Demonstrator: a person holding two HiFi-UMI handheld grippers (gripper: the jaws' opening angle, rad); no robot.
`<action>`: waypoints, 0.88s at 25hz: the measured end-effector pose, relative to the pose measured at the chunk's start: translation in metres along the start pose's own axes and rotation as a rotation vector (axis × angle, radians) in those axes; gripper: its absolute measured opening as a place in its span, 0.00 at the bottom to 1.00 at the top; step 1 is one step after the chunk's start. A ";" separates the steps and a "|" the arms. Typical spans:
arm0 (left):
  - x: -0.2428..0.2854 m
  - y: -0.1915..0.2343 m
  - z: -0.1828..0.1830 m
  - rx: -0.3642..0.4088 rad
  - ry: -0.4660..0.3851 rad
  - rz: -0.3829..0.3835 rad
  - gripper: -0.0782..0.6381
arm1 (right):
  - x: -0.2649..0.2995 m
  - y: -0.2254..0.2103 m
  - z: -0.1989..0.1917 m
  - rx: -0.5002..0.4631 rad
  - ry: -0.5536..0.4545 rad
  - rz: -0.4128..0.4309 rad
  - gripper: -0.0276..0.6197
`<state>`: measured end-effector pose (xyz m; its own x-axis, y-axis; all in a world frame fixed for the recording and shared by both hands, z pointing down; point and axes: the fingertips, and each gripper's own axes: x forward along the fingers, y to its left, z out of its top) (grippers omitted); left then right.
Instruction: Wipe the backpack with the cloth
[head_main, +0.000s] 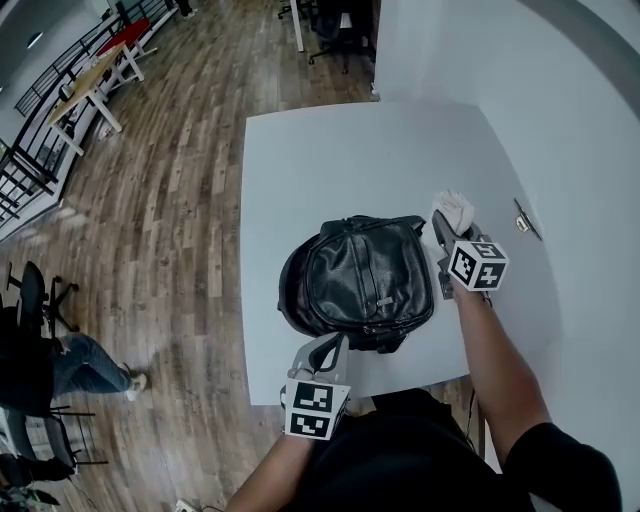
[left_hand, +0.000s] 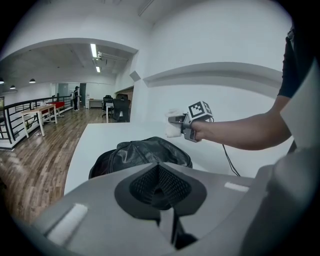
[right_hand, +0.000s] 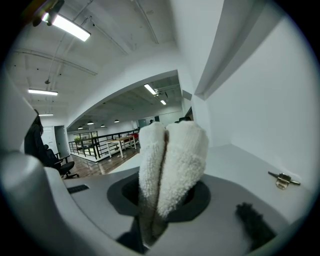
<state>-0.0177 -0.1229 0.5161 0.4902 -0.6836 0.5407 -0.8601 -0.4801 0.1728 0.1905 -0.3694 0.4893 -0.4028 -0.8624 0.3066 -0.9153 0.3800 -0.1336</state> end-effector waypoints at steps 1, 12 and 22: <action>-0.001 0.000 0.000 0.001 -0.002 0.001 0.12 | -0.001 0.001 0.001 -0.005 -0.002 -0.003 0.17; -0.022 0.013 -0.009 -0.081 -0.025 0.039 0.12 | -0.017 0.061 0.016 -0.027 -0.067 0.070 0.17; -0.049 0.037 -0.023 -0.158 -0.035 0.118 0.12 | 0.003 0.185 -0.024 0.056 0.017 0.318 0.17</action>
<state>-0.0770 -0.0943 0.5148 0.3867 -0.7504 0.5361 -0.9221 -0.3050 0.2382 0.0202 -0.2933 0.4883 -0.6686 -0.6979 0.2568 -0.7427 0.6099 -0.2764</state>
